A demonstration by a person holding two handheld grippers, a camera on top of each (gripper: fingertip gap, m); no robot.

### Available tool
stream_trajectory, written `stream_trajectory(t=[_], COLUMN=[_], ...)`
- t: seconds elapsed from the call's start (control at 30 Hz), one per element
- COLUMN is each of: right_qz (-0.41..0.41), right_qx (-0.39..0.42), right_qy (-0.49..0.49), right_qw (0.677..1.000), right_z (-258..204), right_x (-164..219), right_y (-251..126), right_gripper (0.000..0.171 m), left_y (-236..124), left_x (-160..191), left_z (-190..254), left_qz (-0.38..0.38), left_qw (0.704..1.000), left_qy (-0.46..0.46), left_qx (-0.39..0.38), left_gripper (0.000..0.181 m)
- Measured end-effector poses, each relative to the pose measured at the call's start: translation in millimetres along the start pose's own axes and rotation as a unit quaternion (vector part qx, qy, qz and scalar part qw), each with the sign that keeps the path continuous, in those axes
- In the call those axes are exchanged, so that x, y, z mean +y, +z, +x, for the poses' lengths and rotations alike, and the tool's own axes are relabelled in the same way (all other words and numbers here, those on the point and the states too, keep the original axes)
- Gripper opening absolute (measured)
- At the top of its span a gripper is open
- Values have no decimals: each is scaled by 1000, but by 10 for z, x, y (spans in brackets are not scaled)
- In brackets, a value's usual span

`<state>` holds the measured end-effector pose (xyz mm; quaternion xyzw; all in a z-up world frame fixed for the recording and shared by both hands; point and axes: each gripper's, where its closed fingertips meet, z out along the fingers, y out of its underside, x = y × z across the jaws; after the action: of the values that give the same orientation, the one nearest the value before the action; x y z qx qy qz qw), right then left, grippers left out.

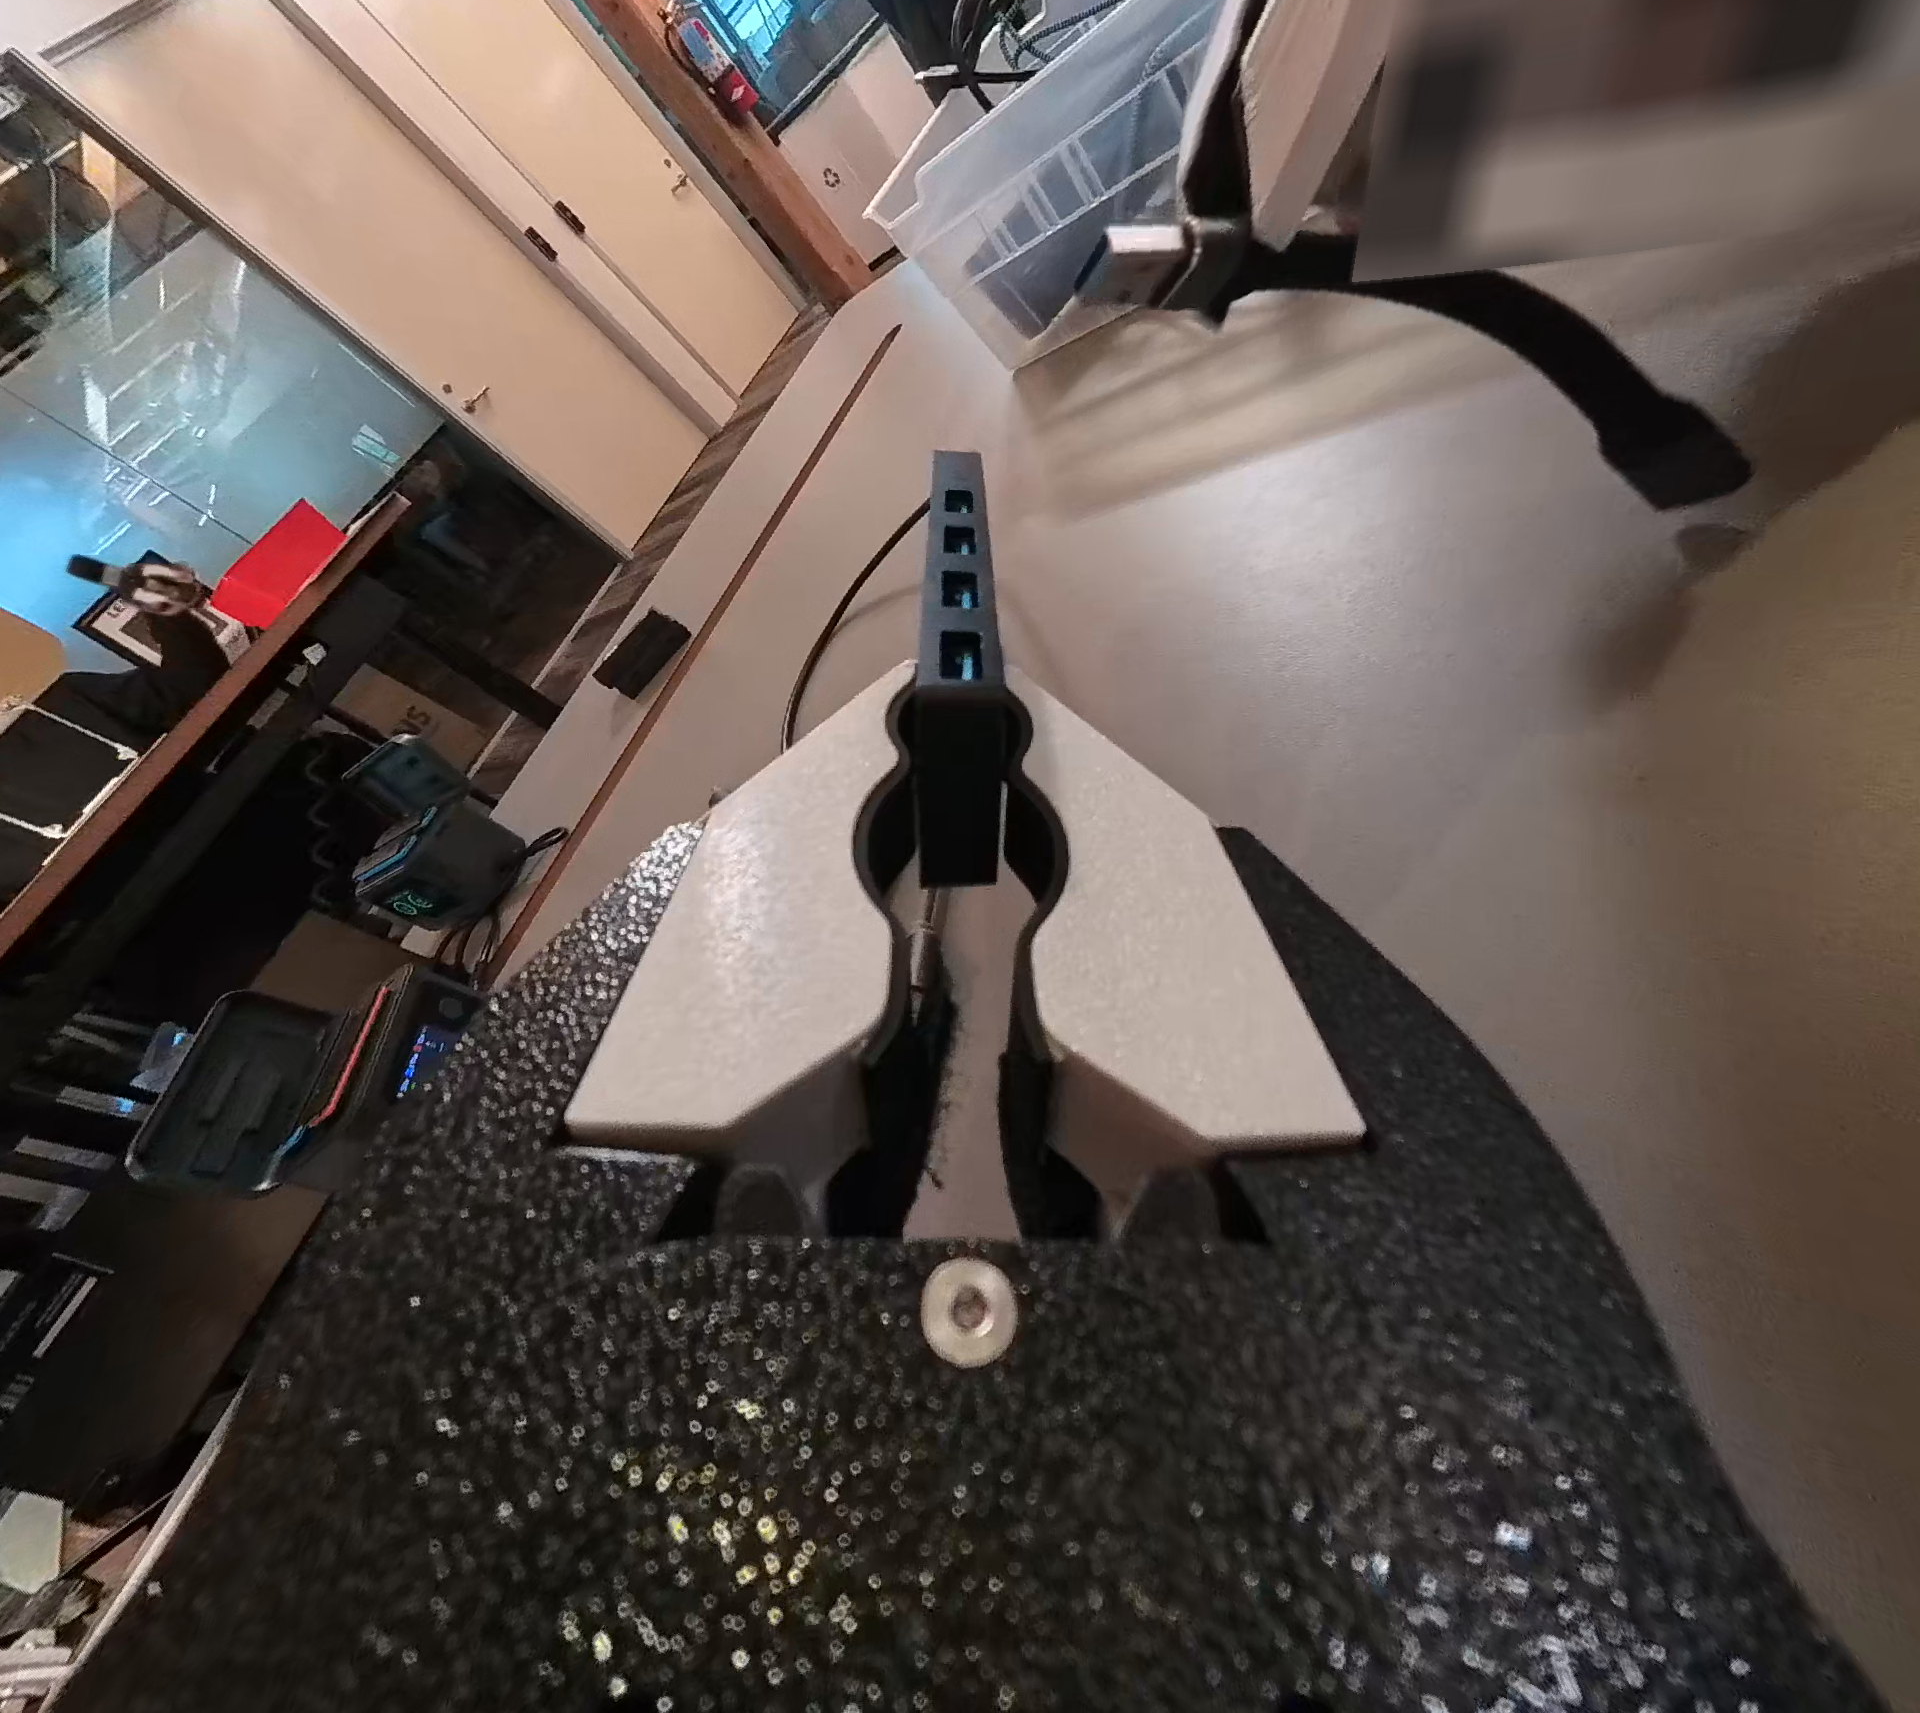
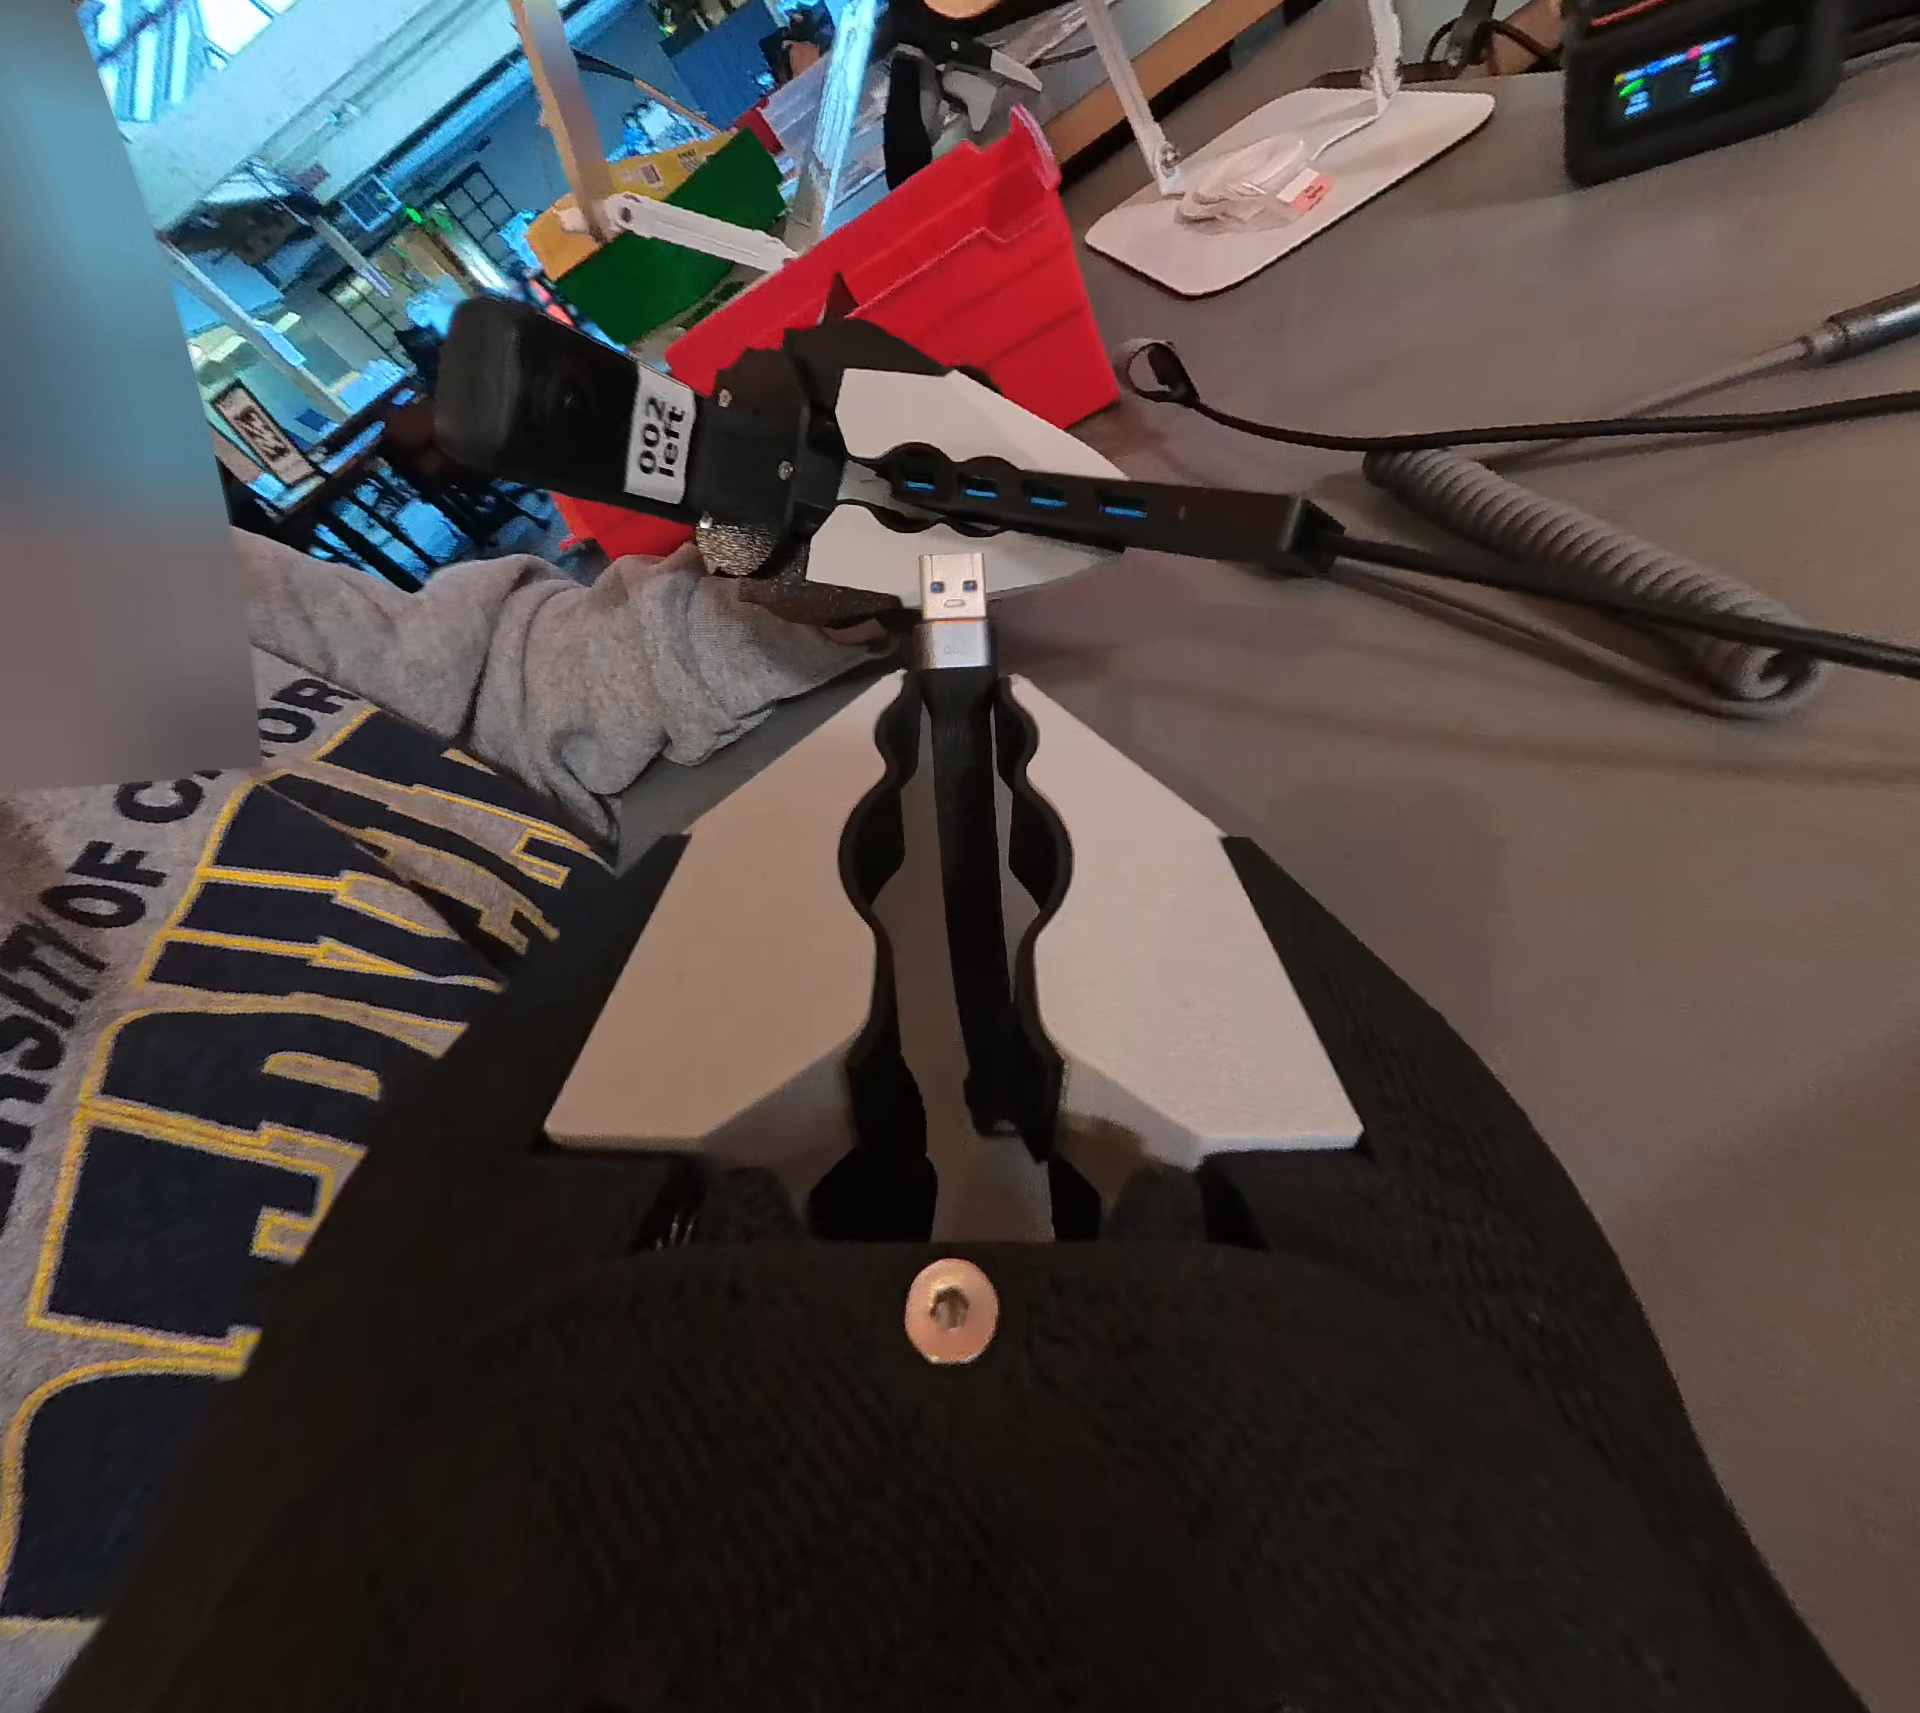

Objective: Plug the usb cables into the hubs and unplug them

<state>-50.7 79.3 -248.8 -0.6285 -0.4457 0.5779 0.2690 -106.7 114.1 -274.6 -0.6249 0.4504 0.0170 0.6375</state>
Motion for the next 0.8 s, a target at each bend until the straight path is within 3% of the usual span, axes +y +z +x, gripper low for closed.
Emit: stream_trajectory(t=[0.17,0.27,0.33,0.47,0.53,0.6,0.8], right_qz=[-26,-48,-91,-234,-287,-317,-373], right_qx=[117,222,289,343,313,269,187], right_qy=[-112,-284,-431,-697,-767,-799,-829], right_qw=[986,932,850,584,481,435,372], right_z=[121,122,101,102,135,168,178], right_x=[-58,-210,-300,-327,-241,-136,-52], right_y=[23,18,23,112,191,247,293], right_gripper=[12,12,11,12,12,12,12], left_y=[11,21,25,20,18,15,6], left_x=[33,24,-16,-50,-26,3,97], left_z=[11,65,154,358,442,515,646], left_qz=[-15,-25,-24,-37,-49,-58,-93], left_qw=[1000,994,981,937,918,903,904], left_qy=[-22,-97,-169,-294,-329,-348,-321], left_qx=[9,45,92,183,216,243,268], left_gripper=[9,8,8,8,8,8,8])
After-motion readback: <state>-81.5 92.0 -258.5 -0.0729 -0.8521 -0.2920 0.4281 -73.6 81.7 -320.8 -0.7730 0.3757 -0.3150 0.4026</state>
